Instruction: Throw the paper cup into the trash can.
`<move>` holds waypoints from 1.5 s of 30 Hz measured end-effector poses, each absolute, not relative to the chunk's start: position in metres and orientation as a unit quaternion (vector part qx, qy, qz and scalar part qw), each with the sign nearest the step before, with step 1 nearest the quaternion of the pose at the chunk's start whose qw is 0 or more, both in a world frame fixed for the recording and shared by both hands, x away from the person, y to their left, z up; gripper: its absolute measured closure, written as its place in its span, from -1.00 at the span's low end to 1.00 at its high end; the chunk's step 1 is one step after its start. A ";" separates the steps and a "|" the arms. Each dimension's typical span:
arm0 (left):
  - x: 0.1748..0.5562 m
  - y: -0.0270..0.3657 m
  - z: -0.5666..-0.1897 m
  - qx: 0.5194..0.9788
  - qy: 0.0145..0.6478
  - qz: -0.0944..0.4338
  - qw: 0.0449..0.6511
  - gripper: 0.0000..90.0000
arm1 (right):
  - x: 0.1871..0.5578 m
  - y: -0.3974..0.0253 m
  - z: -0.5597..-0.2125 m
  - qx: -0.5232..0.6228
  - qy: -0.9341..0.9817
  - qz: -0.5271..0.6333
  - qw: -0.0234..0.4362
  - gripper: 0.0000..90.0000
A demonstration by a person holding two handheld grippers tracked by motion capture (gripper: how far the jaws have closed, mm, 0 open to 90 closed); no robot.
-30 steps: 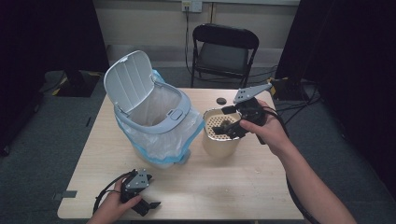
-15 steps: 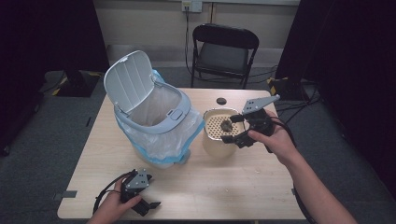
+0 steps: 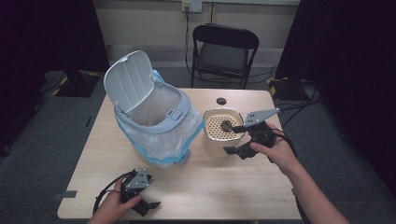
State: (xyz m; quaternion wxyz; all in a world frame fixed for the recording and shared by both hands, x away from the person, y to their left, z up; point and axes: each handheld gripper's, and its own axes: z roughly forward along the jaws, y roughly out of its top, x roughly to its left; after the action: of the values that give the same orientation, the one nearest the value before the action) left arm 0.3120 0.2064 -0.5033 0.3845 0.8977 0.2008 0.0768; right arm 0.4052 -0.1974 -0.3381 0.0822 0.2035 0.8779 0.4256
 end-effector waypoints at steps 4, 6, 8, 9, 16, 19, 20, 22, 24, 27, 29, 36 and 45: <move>0.312 0.207 -0.503 0.899 0.199 0.077 0.383 -1.00 | 0.402 -0.202 -0.346 0.206 0.879 0.423 0.084 -0.67; 0.312 0.206 -0.503 0.898 0.201 0.077 0.385 -1.00 | 0.401 -0.204 -0.350 0.208 0.879 0.420 0.084 -0.68; 0.312 0.206 -0.503 0.898 0.201 0.077 0.384 -1.00 | 0.399 -0.207 -0.354 0.210 0.878 0.423 0.081 -0.67; 0.312 0.206 -0.503 0.898 0.201 0.077 0.385 -1.00 | 0.399 -0.208 -0.356 0.211 0.877 0.424 0.081 -0.67; 0.312 0.207 -0.503 0.899 0.199 0.077 0.383 -1.00 | 0.394 -0.217 -0.368 0.219 0.878 0.418 0.082 -0.68; 0.312 0.206 -0.503 0.898 0.201 0.077 0.384 -1.00 | 0.393 -0.221 -0.374 0.224 0.876 0.419 0.080 -0.68; 0.312 0.206 -0.503 0.898 0.201 0.077 0.384 -1.00 | 0.392 -0.222 -0.377 0.227 0.876 0.418 0.079 -0.68; 0.312 0.206 -0.503 0.898 0.201 0.077 0.384 -1.00 | 0.391 -0.224 -0.381 0.227 0.877 0.415 0.081 -0.68; 0.312 0.206 -0.503 0.898 0.201 0.077 0.384 -1.00 | 0.389 -0.224 -0.386 0.227 0.879 0.411 0.081 -0.68; 0.312 0.206 -0.503 0.898 0.201 0.077 0.384 -1.00 | 0.386 -0.225 -0.395 0.228 0.881 0.408 0.081 -0.68; 0.312 0.206 -0.503 0.898 0.201 0.077 0.385 -1.00 | 0.384 -0.225 -0.405 0.229 0.882 0.405 0.076 -0.68; 0.312 0.206 -0.503 0.898 0.201 0.077 0.384 -1.00 | 0.379 -0.225 -0.430 0.241 0.880 0.404 0.061 -0.68; 0.312 0.206 -0.503 0.898 0.201 0.077 0.384 -1.00 | 0.376 -0.224 -0.451 0.241 0.885 0.392 0.073 -0.68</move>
State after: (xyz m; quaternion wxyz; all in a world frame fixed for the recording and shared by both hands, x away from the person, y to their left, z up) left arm 0.3120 0.2064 -0.5032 0.3843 0.8978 0.2007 0.0772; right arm 0.3763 -0.2243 -0.4511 0.0729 0.2407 0.8850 0.3917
